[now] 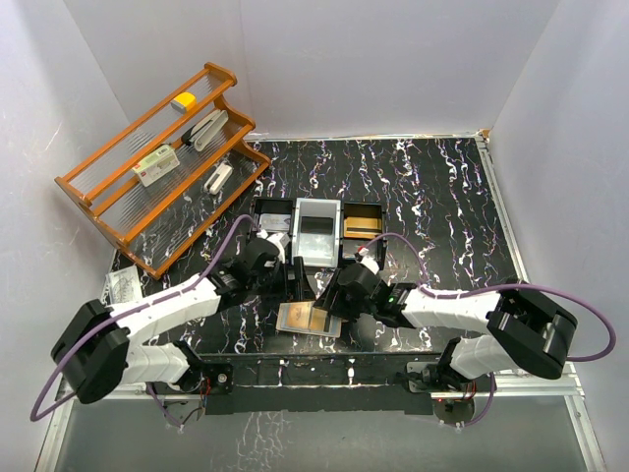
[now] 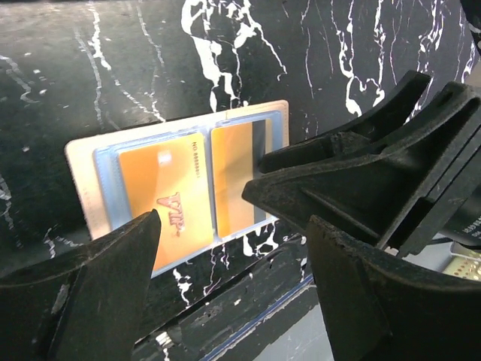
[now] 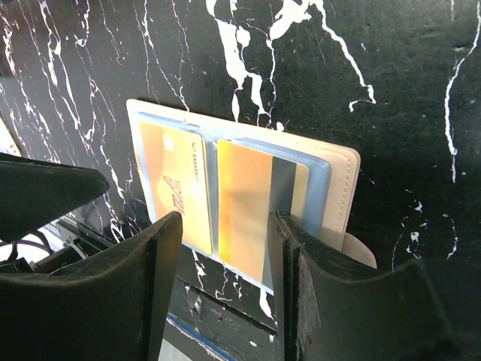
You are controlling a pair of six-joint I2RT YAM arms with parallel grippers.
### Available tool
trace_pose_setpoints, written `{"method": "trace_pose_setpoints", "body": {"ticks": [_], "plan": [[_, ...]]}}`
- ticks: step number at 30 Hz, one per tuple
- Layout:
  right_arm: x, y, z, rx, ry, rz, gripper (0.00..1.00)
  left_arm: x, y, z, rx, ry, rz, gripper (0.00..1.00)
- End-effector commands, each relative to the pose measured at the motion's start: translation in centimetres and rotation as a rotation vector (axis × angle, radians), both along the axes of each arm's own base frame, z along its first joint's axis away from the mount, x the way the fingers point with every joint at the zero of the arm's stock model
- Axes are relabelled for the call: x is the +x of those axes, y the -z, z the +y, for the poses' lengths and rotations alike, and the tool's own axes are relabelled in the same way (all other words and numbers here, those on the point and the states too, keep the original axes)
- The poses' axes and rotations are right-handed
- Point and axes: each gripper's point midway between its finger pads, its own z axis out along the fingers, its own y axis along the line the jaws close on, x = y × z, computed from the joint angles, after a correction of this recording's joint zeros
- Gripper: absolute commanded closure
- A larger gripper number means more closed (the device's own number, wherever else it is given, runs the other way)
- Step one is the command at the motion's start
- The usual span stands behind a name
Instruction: Take the credit cards out of the card holder
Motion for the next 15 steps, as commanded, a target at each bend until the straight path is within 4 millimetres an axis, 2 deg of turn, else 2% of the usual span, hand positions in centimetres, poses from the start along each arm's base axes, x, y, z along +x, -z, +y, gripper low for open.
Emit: {"method": "trace_pose_setpoints", "body": {"ticks": [1,5,10,15], "plan": [[-0.7,2.9,-2.7,-0.113,0.037,0.036,0.52,-0.3,-0.6,-2.4,-0.063,0.096,0.039,0.25],[-0.8,3.0,-3.2,-0.124,0.051,0.041,0.54,-1.0,1.1,-2.9,-0.048,0.124,0.116,0.33],[-0.9,2.8,-3.5,-0.117,0.066,0.039,0.55,-1.4,2.0,-3.8,-0.077,0.157,0.158,0.39],[-0.8,1.7,-3.1,-0.089,0.055,0.025,0.55,-2.0,2.8,-3.9,-0.078,0.168,0.199,0.44]]}}
